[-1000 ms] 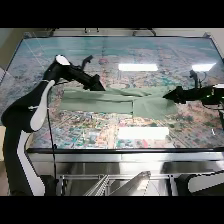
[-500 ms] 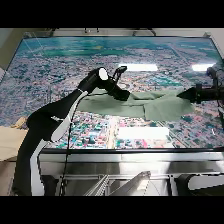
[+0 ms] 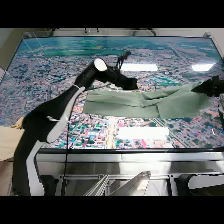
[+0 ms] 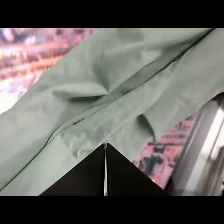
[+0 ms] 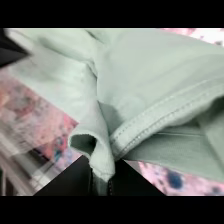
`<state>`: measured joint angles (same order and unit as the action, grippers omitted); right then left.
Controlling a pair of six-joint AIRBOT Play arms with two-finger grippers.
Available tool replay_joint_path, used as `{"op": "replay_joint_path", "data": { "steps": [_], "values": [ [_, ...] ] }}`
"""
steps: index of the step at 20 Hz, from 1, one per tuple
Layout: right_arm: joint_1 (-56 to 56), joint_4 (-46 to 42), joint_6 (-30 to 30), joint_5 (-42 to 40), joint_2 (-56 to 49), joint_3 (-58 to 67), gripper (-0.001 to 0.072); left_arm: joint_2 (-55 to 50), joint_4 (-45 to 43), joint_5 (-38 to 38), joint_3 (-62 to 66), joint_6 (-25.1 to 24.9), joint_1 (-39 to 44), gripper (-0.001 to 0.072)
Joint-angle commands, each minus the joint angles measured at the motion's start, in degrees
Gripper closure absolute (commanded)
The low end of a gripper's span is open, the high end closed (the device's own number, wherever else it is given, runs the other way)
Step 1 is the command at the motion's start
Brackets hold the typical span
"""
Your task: Fold the shirts.
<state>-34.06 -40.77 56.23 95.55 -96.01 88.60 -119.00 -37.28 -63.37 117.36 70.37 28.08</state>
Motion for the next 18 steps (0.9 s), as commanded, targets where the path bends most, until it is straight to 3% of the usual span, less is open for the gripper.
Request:
{"op": "replay_joint_path", "data": {
  "steps": [1, 5, 8, 13, 18],
  "values": [
    [-0.2, -4.44, 6.16, 0.55, 0.09, 7.04, 0.0689, 10.08, 5.35, -4.28, -3.69, -3.37, -5.99, 0.0694],
    [5.33, -2.47, 12.85, 0.52, 0.74, 7.69, 0.0688, 21.35, 5.57, -13.9, -13.99, -3.52, -14.4, 0.0695],
    [16.28, 0.04, 16.11, -0.5, 0.76, 7.69, 0.0688, 29.31, 5.57, -13.9, -22.62, -5.05, -19.58, 0.0695],
    [40.74, -0.92, 22.21, -15.54, -0.7, 7.67, 0.0688, 41.94, 5.57, -13.25, -38.12, -8.92, -26.05, 0.0694],
    [59.12, -2.1, 26.53, -27.41, -10.69, 7.69, 0.0688, 53.9, 5.75, -11.89, -54.86, -10.54, -29.46, 0.0694]
  ]
}}
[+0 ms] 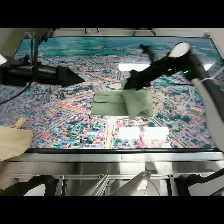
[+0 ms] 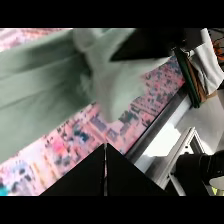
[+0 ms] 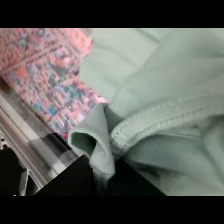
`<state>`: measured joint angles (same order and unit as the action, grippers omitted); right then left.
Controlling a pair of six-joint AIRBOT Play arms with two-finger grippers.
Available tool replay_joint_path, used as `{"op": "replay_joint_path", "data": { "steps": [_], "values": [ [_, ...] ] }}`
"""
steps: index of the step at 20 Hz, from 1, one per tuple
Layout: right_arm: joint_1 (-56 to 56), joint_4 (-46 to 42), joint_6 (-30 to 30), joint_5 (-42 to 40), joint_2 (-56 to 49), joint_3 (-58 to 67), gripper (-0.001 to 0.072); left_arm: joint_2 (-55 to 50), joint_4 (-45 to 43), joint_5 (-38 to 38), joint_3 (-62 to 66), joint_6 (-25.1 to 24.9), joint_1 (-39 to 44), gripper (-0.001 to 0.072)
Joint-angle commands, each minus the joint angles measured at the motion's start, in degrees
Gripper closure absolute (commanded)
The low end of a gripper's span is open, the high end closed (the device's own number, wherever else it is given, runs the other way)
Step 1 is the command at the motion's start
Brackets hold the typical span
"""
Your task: Fold the shirts.
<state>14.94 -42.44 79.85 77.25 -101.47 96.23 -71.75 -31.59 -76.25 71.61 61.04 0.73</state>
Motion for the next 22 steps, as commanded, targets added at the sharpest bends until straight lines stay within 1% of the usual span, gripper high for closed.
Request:
{"op": "replay_joint_path", "data": {
  "steps": [1, 2, 3, 4, 5, 6, 7, 9, 11, 14, 15, 16, 17, 18, 20, 22],
  "values": [
    [12.55, 0.09, 2.56, -13.14, -7.54, 0.07, 0.0679, 8.98, 0.79, 1.92, -12.39, -1.16, -2.56, 0.0694],
    [14.47, 2.43, 0.5, -15.89, -9.46, 0.07, 0.0462, 11.47, 1.97, 2.64, -15.69, -1.16, -2.56, 0.0694],
    [15.41, 5.97, -2.36, -17.35, -10.47, 0.07, 0.0104, 13.94, 2.25, 3.43, -18.51, -1.03, -2.54, 0.0695],
    [15.58, 9.05, -3.61, -17.46, -10.62, 0.07, 0.0103, 16.22, 3.17, 4.02, -20.85, -0.98, -2.54, 0.0694],
    [14.75, 10.84, -3.87, -16.87, -9.84, 0.09, 0.0314, 18.71, 3.39, 5.14, -23.06, -0.9, -2.54, 0.0694],
    [13.2, 12.35, -5.29, -15.21, -8.31, 0.09, 0.0342, 20.92, 3.32, 6.62, -24.83, -0.42, -2.54, 0.0695],
    [11.28, 13.42, -6.95, -13.07, -6.38, 0.09, 0.034, 23.32, 3.26, 8.2, -26.6, 0.09, -2.54, 0.0694],
    [5.97, 12.35, -8.35, -7.41, -1.53, 0.09, 0.0338, 27.12, 3.21, 10.1, -29.11, 0.09, -2.54, 0.0693],
    [-0.72, 6.29, -8.24, -1.9, 2.69, 0.07, 0.0321, 29.57, 3.13, 11.06, -30.42, 0.46, -2.56, 0.0691],
    [-11.63, -5.25, -3.93, 5.57, 5.99, -1.11, 0.0321, 30.38, 3.21, 10.21, -30.8, 2.03, -2.56, 0.0688],
    [-14.62, -6.43, -3.93, 5.95, 6.49, -2.75, 0.0315, 30.38, 3.23, 10.23, -30.82, 2.29, -2.54, 0.0687],
    [-17.44, -6.34, -3.96, 5.31, 6.8, -5.33, 0.0247, 30.38, 3.23, 10.36, -30.82, 2.29, -2.54, 0.0687],
    [-19.34, -6.43, -3.98, 3.96, 6.78, -7.96, 0.0079, 30.38, 3.32, 10.51, -30.8, 2.38, -2.54, 0.0687],
    [-20.7, -6.4, -4.04, 1.42, 6.67, -11.34, 0.002, 30.38, 3.34, 10.54, -30.82, 2.49, -2.54, 0.0687],
    [-21.38, -5.6, -5.42, -3.93, 5.64, -17.55, 0.002, 30.38, 3.32, 10.49, -30.8, 3.3, -2.54, 0.0687],
    [-21.07, -1.16, -8.44, -6.8, 3.41, -21.86, 0.002, 30.38, 3.32, 10.43, -30.82, 3.61, -2.54, 0.0687]
  ]
}}
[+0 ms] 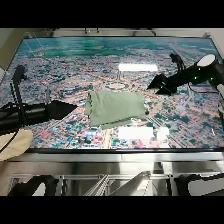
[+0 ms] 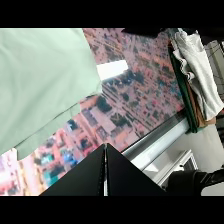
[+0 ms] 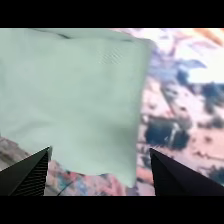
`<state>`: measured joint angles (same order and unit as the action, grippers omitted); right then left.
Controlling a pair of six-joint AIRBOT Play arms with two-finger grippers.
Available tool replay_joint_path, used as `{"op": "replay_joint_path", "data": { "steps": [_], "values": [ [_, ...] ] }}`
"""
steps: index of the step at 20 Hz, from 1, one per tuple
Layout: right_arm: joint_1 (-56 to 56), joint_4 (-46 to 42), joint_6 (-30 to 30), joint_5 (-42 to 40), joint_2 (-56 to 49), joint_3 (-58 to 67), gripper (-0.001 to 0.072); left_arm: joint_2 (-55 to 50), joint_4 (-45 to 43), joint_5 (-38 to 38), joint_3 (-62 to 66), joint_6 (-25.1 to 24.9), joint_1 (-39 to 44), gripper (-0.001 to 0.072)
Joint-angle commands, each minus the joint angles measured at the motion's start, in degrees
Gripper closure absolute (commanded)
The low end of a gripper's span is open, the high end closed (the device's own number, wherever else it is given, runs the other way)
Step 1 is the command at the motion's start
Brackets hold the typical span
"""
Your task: Fold the shirts.
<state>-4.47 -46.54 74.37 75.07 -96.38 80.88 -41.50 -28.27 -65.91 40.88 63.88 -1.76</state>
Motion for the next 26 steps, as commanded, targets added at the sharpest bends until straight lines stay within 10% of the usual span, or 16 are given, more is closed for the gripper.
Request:
{"op": "replay_joint_path", "data": {
  "steps": [1, 10, 14, 17, 26],
  "values": [
    [-1.42, 5.66, -4.66, -4.79, -3.45, -7.28, 0.002, 0.13, 0.0, 0.09, -0.09, 0.76, -0.04, 0.0687],
    [6.32, 18.8, -8.26, -4.17, -12.96, -7.28, 0.0027, 0.13, 0.0, -0.09, -0.07, 1.79, -0.04, 0.0687],
    [8.02, 31.87, -14.97, -2.45, -12.98, -6.78, 0.0684, 0.13, 0.0, -0.13, -0.07, 1.79, -0.04, 0.0687],
    [6.86, 35.12, -15.08, 0.83, -9.46, -4.7, 0.0688, 0.13, -0.04, -0.81, -0.09, 1.77, -0.04, 0.0686],
    [-27.76, 15.08, 19.98, -8.2, 10.97, 11.15, 0.0689, 0.13, -0.09, -2.27, -0.09, 1.73, -0.04, 0.0686]
  ]
}}
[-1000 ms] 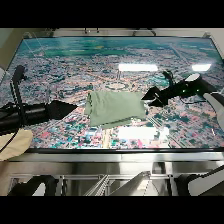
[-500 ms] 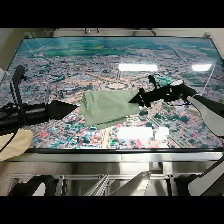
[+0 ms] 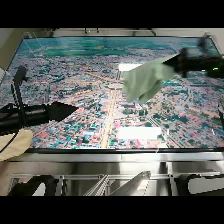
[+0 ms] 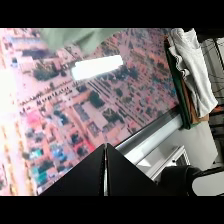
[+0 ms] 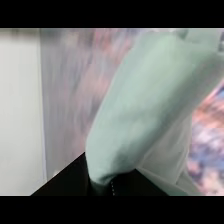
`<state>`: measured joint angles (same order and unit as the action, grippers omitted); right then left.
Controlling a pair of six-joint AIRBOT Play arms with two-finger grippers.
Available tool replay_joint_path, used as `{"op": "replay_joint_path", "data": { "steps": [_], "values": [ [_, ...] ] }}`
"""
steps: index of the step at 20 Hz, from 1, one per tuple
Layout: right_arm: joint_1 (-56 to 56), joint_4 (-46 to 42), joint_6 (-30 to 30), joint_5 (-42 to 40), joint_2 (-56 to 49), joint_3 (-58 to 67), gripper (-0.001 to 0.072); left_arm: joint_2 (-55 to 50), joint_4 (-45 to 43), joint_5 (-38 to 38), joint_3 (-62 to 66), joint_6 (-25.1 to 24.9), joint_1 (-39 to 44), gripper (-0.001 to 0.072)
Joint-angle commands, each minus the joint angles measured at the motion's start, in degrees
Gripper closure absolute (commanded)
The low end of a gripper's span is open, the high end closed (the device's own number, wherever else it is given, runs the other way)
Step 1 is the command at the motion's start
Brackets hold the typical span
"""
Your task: Fold the shirts.
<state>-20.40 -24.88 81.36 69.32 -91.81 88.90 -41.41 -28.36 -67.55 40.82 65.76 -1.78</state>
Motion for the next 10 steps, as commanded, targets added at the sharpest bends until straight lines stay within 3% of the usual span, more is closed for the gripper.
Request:
{"op": "replay_joint_path", "data": {
  "steps": [1, 4, 7, 10],
  "values": [
    [-17.0, -9.64, 17.42, -1.03, 8.94, 3.13, 0.0689, 0.04, -0.04, -0.63, -0.02, -0.17, -0.02, 0.0686],
    [-29.11, -30.56, 29.86, 9.05, 15.23, 3.1, 0.0689, 0.04, -0.04, -0.46, -0.04, -0.81, -0.02, 0.0686],
    [-34.58, -56.52, 31.19, 15.74, 19.76, 2.95, 0.0688, 0.04, -0.04, -1.33, -0.07, -0.81, 0.04, 0.0686],
    [-36.57, -68.54, 29.49, 20.76, 19.52, 1.29, 0.0688, 0.04, -0.04, -1.49, -0.09, -0.79, 0.04, 0.0686]
  ]
}}
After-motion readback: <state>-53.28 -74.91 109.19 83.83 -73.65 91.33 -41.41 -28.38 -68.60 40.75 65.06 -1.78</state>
